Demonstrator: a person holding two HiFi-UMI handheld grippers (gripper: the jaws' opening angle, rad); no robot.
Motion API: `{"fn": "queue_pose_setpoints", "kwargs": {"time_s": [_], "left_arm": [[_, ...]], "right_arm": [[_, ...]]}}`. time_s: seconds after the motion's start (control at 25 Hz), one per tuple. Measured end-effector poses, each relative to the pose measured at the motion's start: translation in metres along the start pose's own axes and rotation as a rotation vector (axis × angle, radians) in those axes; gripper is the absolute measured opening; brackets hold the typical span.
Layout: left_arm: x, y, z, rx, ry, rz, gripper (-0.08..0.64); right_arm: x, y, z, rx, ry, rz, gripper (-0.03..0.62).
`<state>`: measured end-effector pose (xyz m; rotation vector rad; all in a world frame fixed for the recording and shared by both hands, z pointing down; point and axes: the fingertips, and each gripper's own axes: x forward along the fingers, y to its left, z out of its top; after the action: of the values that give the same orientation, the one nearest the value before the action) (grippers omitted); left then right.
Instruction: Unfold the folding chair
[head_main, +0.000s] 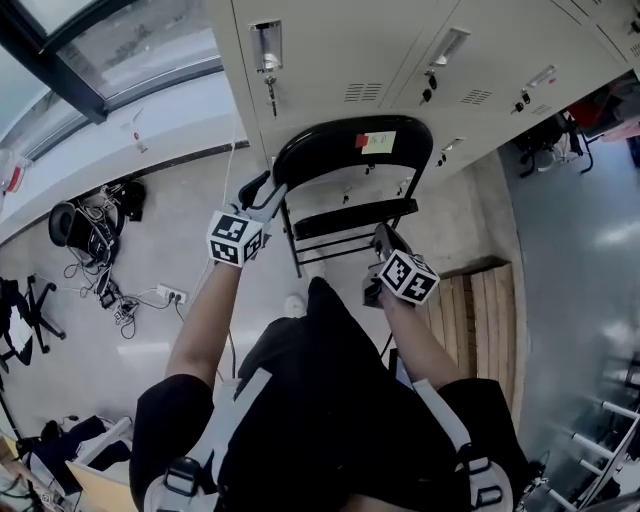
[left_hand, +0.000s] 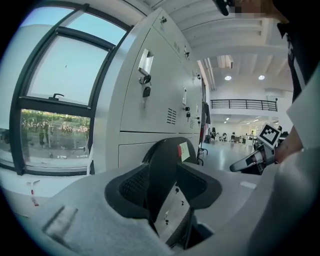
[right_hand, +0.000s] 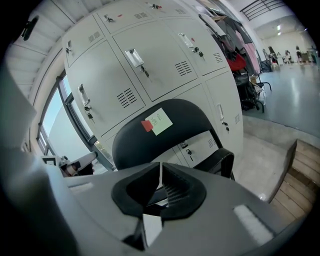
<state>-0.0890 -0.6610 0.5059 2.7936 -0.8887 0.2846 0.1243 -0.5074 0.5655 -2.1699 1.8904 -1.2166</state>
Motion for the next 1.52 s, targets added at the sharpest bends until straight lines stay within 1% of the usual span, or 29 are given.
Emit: {"fn": "queue_pose_setpoints", "kwargs": {"time_s": [0.12,0.2,0.24,0.36,0.44,0.6,0.68,0.84,0.96,1.04,1.08,1.16,1.24,1.36,1.52], "left_arm": [[0.027,0.015,-0.007,-0.004,0.05,-0.012,0.221],[0.044,0.023,-0.017,-0.029,0.091,-0.035,0.27],[0.052,0.026,-0.022,-0.041,0.109,-0.047,0.277],[0.07,0.035,-0.032,-0.057,0.152,-0.08,0.278],[0.079,0.037,-0.034,-0.047,0.171,-0.107,0.278],[0.093,0.029,-0.034,-0.025,0.178,-0.153,0.278],[0.099,0.026,-0.033,-0.007,0.176,-0.163,0.276],[0.106,0.021,-0.025,0.049,0.158,-0.177,0.275],[0.109,0.016,-0.021,0.058,0.145,-0.168,0.237],[0.108,0.016,-0.02,0.064,0.144,-0.159,0.229],[0.108,0.016,-0.02,0.067,0.144,-0.157,0.225],[0.108,0.016,-0.019,0.073,0.143,-0.152,0.224],[0.107,0.017,-0.018,0.08,0.137,-0.145,0.224],[0.108,0.018,-0.017,0.091,0.124,-0.144,0.224],[0.108,0.016,-0.017,0.107,0.121,-0.157,0.218]], "right_arm": [[0.014,-0.006,0.003,0.005,0.024,-0.005,0.019],[0.023,-0.013,0.003,0.02,0.043,-0.014,0.018],[0.027,-0.016,0.002,0.028,0.053,-0.02,0.019],[0.036,-0.024,0.0,0.055,0.071,-0.04,0.018],[0.042,-0.03,-0.002,0.079,0.085,-0.049,0.018],[0.048,-0.038,-0.01,0.105,0.132,-0.091,0.023],[0.053,-0.037,-0.018,0.139,0.167,-0.096,0.035],[0.068,-0.03,-0.041,0.249,0.263,-0.104,0.103],[0.076,-0.034,-0.058,0.343,0.311,-0.121,0.175],[0.084,-0.036,-0.069,0.408,0.337,-0.125,0.222],[0.088,-0.038,-0.075,0.457,0.352,-0.132,0.233],[0.097,-0.038,-0.09,0.589,0.376,-0.145,0.255],[0.107,-0.035,-0.099,0.686,0.372,-0.15,0.29],[0.123,-0.03,-0.102,0.722,0.342,-0.177,0.301],[0.142,-0.035,-0.11,0.753,0.313,-0.258,0.293]]}}
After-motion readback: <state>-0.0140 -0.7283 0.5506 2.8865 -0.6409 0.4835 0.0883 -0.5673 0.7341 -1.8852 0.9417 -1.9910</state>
